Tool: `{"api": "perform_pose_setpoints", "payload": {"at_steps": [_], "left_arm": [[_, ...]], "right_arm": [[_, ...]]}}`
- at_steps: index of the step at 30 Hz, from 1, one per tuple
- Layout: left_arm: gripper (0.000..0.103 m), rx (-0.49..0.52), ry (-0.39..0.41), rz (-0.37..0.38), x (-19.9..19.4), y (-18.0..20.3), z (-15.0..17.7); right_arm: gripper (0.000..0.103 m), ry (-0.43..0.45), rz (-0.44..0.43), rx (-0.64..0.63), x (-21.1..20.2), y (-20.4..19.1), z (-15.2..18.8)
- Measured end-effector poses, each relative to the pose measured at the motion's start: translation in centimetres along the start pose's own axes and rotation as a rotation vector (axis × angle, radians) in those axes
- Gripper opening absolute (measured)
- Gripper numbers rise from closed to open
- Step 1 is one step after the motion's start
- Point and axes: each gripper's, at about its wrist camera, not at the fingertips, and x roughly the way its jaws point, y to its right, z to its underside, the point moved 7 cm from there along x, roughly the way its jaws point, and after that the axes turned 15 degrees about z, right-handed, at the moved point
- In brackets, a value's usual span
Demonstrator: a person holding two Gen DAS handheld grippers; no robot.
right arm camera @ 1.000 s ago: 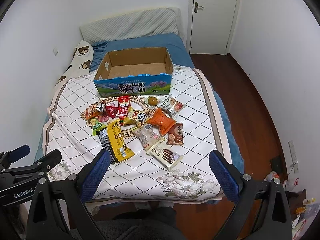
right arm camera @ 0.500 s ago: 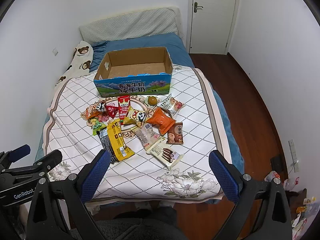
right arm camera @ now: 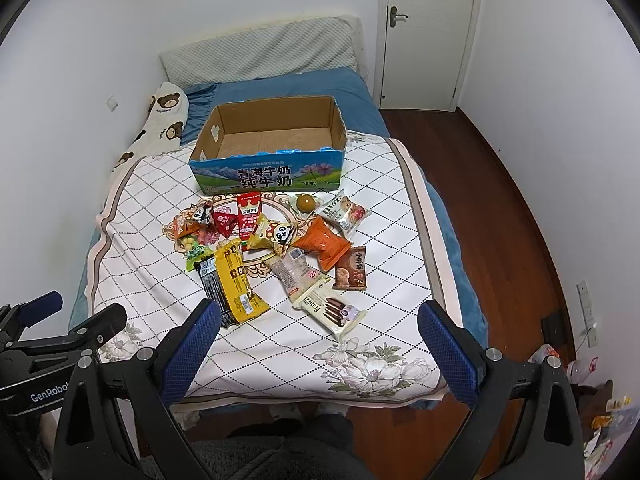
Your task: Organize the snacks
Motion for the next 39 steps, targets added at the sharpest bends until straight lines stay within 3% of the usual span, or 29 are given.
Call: {"api": "perform_pose_setpoints", "payload": {"at_steps": [26,32,39], "left_arm": [[0.103,0.002,-0.008,0.011,0.8,0.4,0.1],[0.103,-0.119,-0.087,0.039,6.0,-3.6,-2.3],[0.103,-0.299,-0.290,0.082,17.4,-8.3,-2.8]], "right_arm": [[0.101,-0.014,-0.004,0.008,0.6,-0.1,0.2],[0.101,-0.055,-0.001,0.033,3.8,-0.3,0.2],[0.101,-0.167,-0.020,0.064,14.0,-1.3,0.2]]}}
